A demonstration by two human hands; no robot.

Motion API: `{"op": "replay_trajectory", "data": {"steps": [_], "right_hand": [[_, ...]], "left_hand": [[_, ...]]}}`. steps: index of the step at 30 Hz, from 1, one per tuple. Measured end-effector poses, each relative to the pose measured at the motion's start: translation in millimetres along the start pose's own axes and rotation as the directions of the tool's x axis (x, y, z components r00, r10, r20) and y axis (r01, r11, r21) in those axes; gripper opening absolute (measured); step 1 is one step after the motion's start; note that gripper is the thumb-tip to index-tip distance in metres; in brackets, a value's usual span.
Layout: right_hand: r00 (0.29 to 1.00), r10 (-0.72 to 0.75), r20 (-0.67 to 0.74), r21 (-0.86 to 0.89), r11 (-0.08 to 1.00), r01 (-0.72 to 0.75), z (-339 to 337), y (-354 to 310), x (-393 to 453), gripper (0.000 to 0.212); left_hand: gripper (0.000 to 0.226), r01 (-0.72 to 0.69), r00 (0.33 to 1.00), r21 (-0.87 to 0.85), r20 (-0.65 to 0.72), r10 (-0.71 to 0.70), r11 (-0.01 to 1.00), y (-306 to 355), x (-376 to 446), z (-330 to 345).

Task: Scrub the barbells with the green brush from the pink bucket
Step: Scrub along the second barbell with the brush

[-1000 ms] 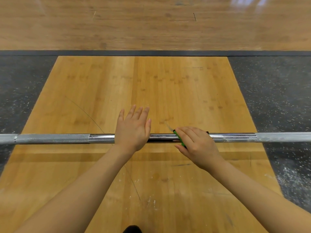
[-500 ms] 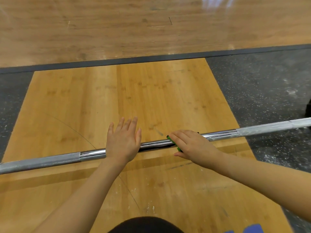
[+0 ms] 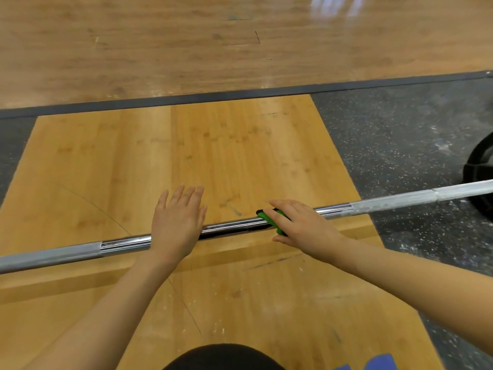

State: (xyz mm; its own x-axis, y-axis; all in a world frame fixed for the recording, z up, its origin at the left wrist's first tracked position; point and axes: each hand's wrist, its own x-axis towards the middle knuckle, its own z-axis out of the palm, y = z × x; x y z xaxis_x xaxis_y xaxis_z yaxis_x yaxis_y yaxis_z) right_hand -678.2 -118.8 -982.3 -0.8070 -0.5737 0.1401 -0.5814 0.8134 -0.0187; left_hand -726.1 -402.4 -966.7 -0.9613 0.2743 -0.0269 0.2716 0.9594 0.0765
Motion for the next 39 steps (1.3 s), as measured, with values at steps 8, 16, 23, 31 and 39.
{"op": "replay_trajectory", "data": {"steps": [8,16,23,31,39], "right_hand": [[0.946,0.138,-0.292,0.038,0.99,-0.133,11.8,26.2,-37.7,0.059],[0.92,0.145,-0.363,-0.041,0.984,-0.172,21.5,14.0,-40.9,0.044],[0.902,0.079,-0.424,-0.069,0.99,-0.119,22.8,22.1,-40.4,0.045],[0.852,0.3,-0.43,0.0,0.943,-0.332,20.2,68.5,-79.4,0.047],[0.871,0.198,-0.449,-0.068,0.965,-0.254,21.8,35.8,-44.5,0.037]], "left_hand": [[0.05,-0.128,0.991,-0.168,0.011,0.132,0.978,101.0,19.9,3.7],[0.051,-0.148,0.988,-0.058,0.037,0.15,0.987,119.7,15.2,16.2],[0.048,-0.137,0.99,-0.059,0.036,0.139,0.989,119.0,15.7,15.6],[0.049,-0.128,0.991,-0.047,0.041,0.13,0.991,119.0,20.9,13.3],[0.05,-0.122,0.991,-0.035,0.045,0.124,0.992,119.5,25.6,12.8]]}}
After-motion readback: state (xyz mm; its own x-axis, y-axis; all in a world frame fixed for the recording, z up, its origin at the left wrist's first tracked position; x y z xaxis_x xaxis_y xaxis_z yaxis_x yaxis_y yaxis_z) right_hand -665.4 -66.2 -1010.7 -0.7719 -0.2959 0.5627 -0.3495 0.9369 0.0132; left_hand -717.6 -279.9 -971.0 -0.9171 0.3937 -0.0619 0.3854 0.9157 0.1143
